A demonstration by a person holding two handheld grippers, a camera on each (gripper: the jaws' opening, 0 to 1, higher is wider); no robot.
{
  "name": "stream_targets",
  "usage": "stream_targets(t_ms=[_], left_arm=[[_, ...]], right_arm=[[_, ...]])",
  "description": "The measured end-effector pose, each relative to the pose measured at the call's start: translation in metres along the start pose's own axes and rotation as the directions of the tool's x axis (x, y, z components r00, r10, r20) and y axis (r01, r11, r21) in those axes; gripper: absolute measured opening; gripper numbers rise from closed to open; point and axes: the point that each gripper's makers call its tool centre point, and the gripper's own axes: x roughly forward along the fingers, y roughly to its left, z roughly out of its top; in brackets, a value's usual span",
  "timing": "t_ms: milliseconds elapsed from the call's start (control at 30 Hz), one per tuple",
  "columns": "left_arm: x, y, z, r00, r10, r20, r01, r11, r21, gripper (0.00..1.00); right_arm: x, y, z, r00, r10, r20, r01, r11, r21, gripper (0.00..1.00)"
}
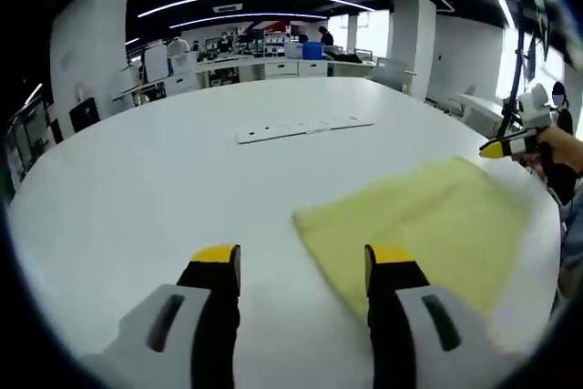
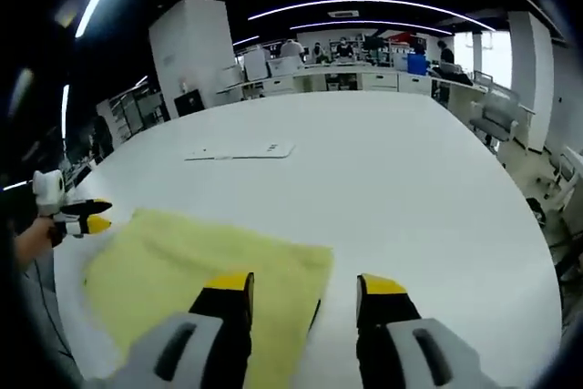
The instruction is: Fold the garment on the visible template until the final outline fits inside the template.
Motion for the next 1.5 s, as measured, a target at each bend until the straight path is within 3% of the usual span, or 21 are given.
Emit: stream_targets(t_ms=[367, 600, 900, 1167, 1500], left_arm=[[-0.039, -0.025, -0.018, 0.996, -0.085, -0.005, 0.085, 0.996, 0.036, 0.61], [-0.055, -0.037, -0.03, 0.993, -0.118, -0.026, 0.118, 0.992, 0.031, 0.59], [-0.071, -0.058, -0.047, 0.994, -0.101, -0.034, 0.101, 0.995, -0.003, 0.47], [-0.078, -0.075, -0.059, 0.995, -0.091, -0.035, 0.091, 0.996, -0.019, 0.37], [-0.082, -0.079, -0.077, 0.997, -0.029, -0.073, 0.028, 1.0, -0.005, 0.26]], right_arm=[[-0.037, 0.028, -0.027, 0.994, 0.095, -0.05, -0.097, 0.994, -0.044, 0.45], [-0.055, 0.032, -0.045, 0.991, 0.118, -0.069, -0.121, 0.992, -0.039, 0.45], [-0.073, 0.037, -0.072, 0.986, 0.136, -0.094, -0.14, 0.989, -0.042, 0.42], [-0.083, 0.035, -0.092, 0.984, 0.142, -0.111, -0.147, 0.988, -0.041, 0.3], [-0.091, 0.027, -0.112, 0.983, 0.127, -0.13, -0.133, 0.99, -0.043, 0.14]])
